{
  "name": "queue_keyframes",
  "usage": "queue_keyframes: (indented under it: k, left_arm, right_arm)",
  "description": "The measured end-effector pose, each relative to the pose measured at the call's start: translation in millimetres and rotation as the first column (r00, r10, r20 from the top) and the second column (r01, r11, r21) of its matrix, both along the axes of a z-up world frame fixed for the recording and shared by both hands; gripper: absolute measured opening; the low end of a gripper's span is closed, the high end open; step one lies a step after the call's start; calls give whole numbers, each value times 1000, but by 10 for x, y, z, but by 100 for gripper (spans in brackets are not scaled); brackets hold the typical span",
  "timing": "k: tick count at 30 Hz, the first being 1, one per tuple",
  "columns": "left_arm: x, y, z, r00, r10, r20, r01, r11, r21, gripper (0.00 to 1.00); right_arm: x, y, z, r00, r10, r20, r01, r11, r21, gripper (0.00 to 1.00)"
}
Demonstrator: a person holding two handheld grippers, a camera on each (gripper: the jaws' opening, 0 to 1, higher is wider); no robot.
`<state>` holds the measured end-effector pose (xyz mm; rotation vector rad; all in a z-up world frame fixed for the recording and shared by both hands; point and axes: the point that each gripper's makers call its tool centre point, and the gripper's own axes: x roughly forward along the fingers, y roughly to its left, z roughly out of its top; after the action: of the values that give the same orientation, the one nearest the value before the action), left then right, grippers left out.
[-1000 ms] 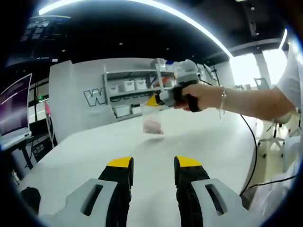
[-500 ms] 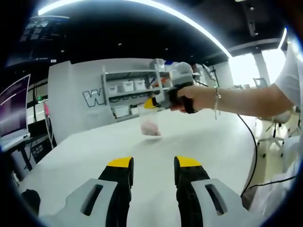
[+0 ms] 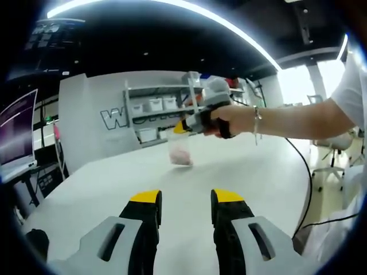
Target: Open the resealable bag by pulling the two sides of the seal apart until the entire bag opening is separated and visibly accessible.
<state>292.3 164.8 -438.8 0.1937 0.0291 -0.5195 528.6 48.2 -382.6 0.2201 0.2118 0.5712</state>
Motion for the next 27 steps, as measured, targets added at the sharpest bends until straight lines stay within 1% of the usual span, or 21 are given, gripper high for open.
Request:
queue_keyframes:
  k: [17,27]
  left_arm:
    - [5,23,-10,1000,4,0,-4,1000,-5,33]
    - [42,26,-49,1000,3,-10,-3,1000,-9,33]
  right_arm:
    - [143,29,-5,1000,-15,-13,15,1000,-3,0]
    - [307,-1,-43,999,-40,-22,39,999,-16,0]
